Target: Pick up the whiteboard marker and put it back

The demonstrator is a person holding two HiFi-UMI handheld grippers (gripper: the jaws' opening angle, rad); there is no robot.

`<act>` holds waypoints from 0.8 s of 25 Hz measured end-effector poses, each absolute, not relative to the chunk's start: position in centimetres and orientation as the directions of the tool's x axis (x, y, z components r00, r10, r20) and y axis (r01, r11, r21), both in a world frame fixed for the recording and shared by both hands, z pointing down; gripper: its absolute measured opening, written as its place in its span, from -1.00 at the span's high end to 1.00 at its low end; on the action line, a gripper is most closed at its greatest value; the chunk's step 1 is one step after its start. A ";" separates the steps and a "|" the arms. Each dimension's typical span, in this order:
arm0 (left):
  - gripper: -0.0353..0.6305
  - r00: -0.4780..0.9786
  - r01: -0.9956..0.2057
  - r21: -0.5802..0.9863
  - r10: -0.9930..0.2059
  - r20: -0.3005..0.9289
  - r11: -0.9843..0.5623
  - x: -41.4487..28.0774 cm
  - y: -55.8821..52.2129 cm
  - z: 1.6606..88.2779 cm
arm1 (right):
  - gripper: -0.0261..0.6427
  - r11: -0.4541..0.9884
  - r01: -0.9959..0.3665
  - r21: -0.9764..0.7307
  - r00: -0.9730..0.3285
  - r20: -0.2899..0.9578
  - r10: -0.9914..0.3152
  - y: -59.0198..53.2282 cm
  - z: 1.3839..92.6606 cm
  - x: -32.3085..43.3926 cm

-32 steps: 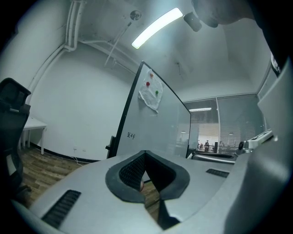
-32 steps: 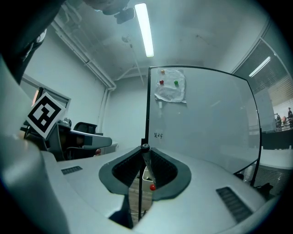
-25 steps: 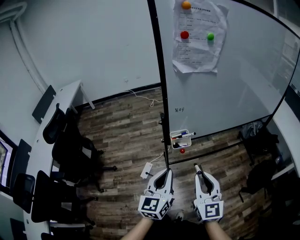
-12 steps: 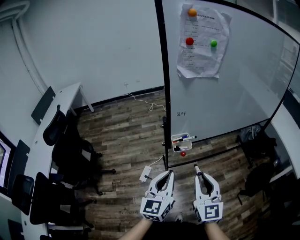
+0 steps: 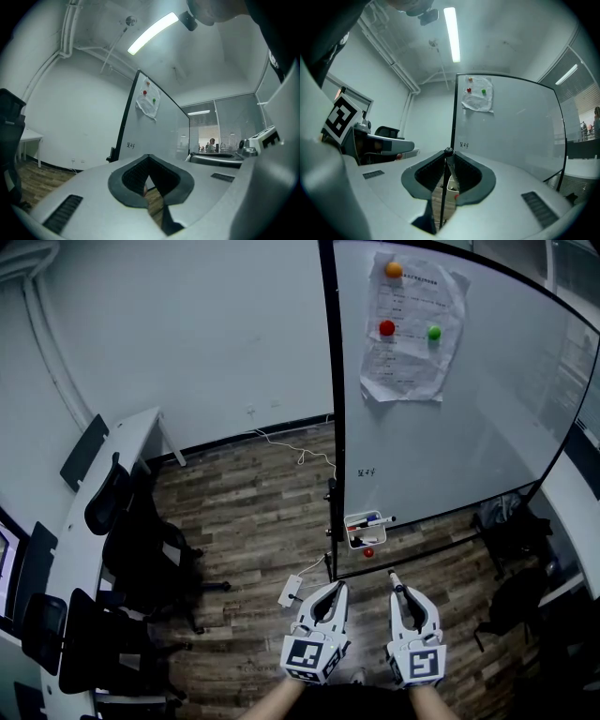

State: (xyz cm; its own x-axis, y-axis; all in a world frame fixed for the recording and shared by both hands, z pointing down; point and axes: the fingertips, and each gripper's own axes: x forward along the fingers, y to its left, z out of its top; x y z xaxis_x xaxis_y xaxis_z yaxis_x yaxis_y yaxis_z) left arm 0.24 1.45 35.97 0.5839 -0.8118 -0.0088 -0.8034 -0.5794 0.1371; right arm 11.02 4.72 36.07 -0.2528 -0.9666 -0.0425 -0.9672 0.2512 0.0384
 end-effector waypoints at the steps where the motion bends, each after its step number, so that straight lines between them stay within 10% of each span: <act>1: 0.87 0.585 -0.803 0.138 -0.811 -0.008 -0.580 0.1 1.5 36.0 | 0.71 0.250 -0.968 0.034 -0.251 -0.048 -0.967 4.7 36.1 11.0; 20: 0.87 0.612 -0.780 0.170 -0.790 0.012 -0.602 -3.0 2.8 37.5 | 0.71 0.198 -0.977 0.081 -0.196 0.039 -0.980 6.6 36.1 8.3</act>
State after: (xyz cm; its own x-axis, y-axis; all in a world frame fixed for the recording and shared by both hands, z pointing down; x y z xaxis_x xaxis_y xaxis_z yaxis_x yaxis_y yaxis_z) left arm -2.96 2.80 37.53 0.6124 -0.7905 0.0124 -0.7804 -0.6019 0.1696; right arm 8.34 6.60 36.06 -0.1957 -0.9799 0.0386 -0.9768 0.1983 0.0809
